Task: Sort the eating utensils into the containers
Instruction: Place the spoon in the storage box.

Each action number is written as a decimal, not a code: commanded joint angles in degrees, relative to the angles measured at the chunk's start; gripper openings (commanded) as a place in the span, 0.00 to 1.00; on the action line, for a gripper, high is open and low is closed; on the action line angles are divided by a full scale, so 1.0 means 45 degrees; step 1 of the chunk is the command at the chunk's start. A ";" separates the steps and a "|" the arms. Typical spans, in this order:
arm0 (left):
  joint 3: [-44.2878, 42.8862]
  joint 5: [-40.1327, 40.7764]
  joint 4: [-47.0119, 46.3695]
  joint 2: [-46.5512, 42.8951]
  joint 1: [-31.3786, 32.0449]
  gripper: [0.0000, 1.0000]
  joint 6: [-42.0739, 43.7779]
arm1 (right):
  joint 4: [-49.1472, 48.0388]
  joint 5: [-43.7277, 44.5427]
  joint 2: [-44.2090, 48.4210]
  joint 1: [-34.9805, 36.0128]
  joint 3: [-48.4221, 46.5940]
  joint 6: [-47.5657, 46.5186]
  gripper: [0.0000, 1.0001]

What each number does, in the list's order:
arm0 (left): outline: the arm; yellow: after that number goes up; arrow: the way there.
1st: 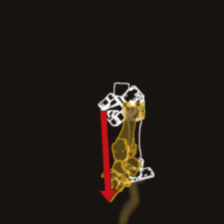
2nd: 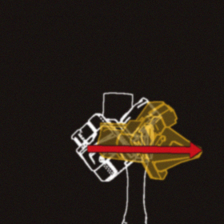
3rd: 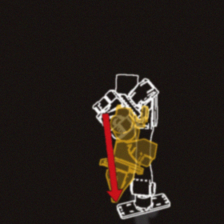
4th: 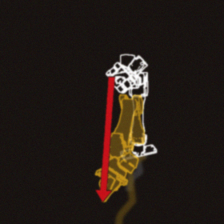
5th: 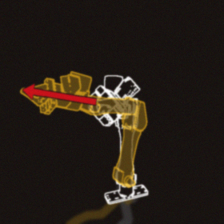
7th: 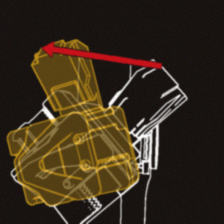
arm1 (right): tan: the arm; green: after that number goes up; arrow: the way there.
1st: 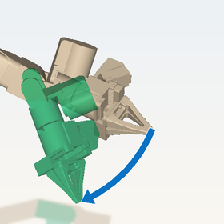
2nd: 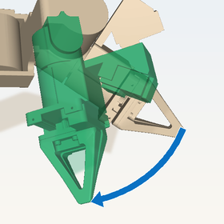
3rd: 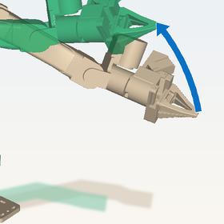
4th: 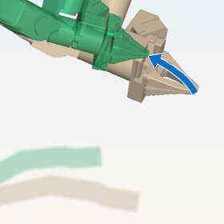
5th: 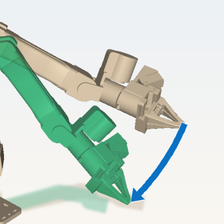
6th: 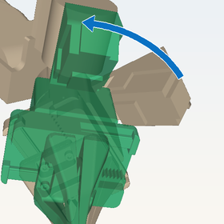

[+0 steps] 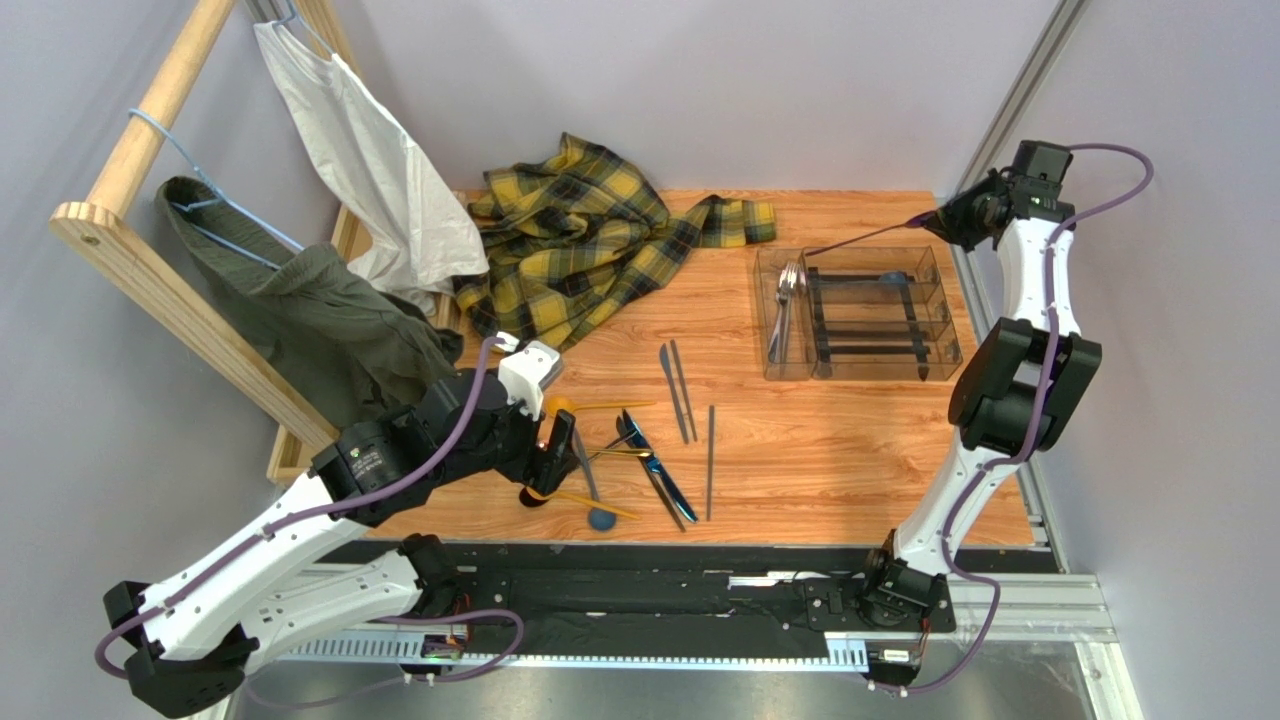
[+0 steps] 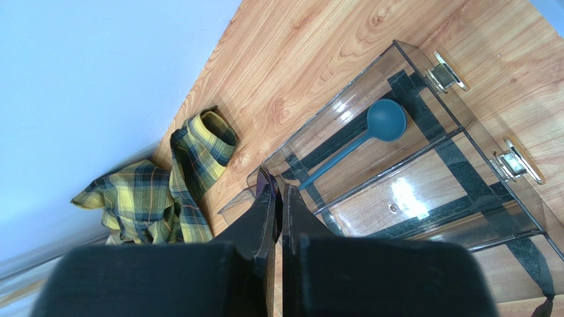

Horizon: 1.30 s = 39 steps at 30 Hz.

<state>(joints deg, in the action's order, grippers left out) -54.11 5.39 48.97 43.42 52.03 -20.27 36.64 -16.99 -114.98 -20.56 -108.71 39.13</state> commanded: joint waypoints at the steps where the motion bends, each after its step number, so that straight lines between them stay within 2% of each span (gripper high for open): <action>1: -0.0008 -0.0045 -0.0140 -0.0039 -0.0058 0.86 -0.0104 | -0.0135 0.0260 -0.0386 -0.0080 -0.0511 -0.0103 0.00; 24: 0.0012 0.0267 -0.0081 0.0371 -0.0058 0.86 -0.0202 | -0.0896 0.0495 -0.1754 -0.0334 -0.0219 0.0033 0.00; 30: 0.0012 0.0287 -0.0082 0.0488 -0.0058 0.86 -0.0221 | -0.1560 -0.0754 -0.1559 -0.0822 0.0094 0.0853 0.00; 39: 0.0012 0.0287 -0.0062 0.0566 -0.0058 0.86 -0.0202 | -0.1620 -0.0755 -0.1617 -0.0940 0.0114 0.0991 0.00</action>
<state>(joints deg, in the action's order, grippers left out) -54.11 6.28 48.97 45.93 52.03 -20.67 32.40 -19.62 -122.56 -24.47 -107.87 42.02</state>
